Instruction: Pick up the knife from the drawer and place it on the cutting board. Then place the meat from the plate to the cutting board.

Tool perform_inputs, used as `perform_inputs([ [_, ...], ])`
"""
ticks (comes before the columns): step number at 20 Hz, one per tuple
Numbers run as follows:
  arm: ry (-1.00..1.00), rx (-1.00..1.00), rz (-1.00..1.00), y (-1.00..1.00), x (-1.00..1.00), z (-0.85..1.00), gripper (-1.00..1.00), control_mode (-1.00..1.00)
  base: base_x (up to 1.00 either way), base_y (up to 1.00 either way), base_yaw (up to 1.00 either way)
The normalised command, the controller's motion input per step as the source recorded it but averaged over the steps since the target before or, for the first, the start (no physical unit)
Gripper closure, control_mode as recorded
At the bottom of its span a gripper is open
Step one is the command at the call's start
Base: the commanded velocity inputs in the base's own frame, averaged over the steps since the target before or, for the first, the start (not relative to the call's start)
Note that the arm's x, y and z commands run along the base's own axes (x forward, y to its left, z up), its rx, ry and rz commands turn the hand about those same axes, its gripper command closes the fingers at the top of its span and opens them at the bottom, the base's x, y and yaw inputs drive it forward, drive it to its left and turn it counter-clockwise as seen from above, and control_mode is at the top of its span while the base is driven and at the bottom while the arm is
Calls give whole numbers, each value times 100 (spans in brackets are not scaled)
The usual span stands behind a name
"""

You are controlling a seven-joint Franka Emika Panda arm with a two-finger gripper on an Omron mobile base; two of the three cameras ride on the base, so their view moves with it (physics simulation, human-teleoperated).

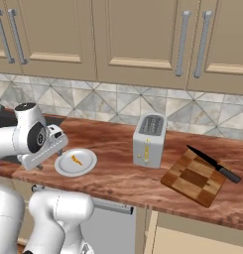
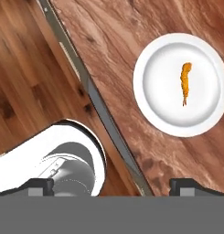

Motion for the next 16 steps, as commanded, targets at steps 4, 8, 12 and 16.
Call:
perform_inputs([
  [4,0,0,5,0,27,-26,-100,-100,0,0,0],
  [8,0,0,2,0,29,-16,-100,-100,0,0,0],
  [12,0,0,0,0,29,-13,-100,-100,0,0,0],
  [16,-2,0,0,0,29,-9,-100,-100,0,0,0],
])
